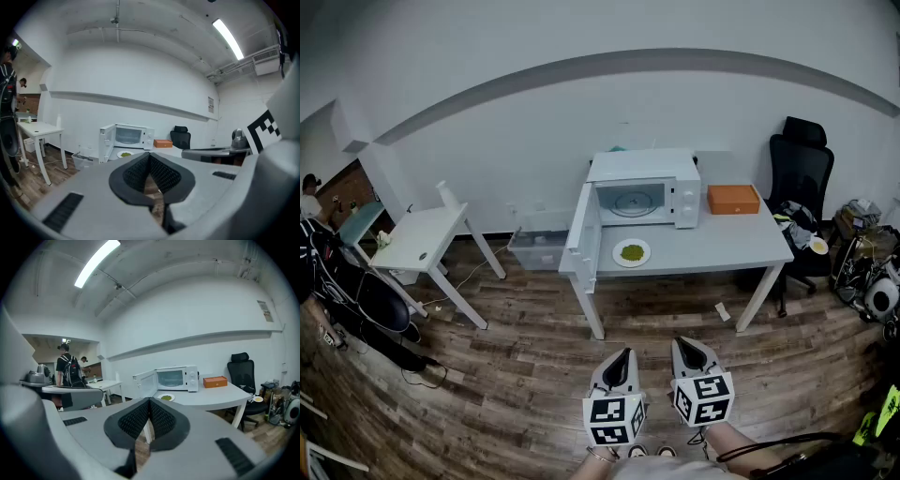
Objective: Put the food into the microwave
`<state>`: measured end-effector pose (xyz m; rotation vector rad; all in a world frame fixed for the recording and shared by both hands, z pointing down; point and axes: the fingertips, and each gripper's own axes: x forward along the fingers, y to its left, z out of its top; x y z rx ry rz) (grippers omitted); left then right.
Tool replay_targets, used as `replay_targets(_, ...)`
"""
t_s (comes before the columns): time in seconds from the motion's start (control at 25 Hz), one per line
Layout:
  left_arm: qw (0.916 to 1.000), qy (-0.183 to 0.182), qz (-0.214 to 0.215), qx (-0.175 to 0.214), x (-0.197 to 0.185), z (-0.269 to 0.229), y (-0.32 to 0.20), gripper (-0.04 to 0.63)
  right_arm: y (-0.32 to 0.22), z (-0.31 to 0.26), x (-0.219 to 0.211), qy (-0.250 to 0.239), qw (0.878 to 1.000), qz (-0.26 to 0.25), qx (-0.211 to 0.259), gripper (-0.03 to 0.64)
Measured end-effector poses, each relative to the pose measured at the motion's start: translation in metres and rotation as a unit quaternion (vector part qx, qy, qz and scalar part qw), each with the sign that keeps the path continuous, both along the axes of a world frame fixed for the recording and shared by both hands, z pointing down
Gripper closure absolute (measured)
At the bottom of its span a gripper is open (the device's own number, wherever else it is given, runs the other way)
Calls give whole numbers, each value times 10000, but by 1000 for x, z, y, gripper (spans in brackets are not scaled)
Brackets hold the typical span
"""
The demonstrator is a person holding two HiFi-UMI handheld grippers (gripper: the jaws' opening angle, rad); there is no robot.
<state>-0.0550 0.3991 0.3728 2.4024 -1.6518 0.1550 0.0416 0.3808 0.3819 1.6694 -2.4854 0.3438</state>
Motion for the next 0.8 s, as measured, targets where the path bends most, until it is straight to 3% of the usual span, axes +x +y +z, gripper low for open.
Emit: replay_targets(0.8, 9998, 67, 143, -103, -29, 8, -27, 592, -24, 13, -20, -34, 9995, 274, -182, 600)
